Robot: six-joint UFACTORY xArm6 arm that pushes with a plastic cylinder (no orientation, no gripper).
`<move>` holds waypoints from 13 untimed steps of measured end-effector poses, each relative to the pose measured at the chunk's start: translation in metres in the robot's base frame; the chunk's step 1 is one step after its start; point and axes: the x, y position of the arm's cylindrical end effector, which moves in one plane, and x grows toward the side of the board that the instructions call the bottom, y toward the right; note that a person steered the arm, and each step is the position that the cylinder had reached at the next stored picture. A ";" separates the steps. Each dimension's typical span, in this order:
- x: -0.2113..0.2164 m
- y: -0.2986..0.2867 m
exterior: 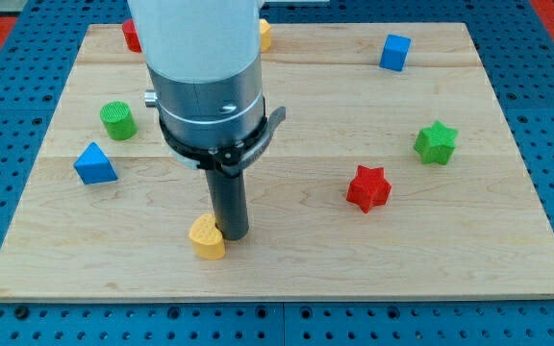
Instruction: Push the red star towards the bottom right
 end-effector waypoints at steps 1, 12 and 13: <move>0.001 0.004; -0.053 0.050; -0.064 0.067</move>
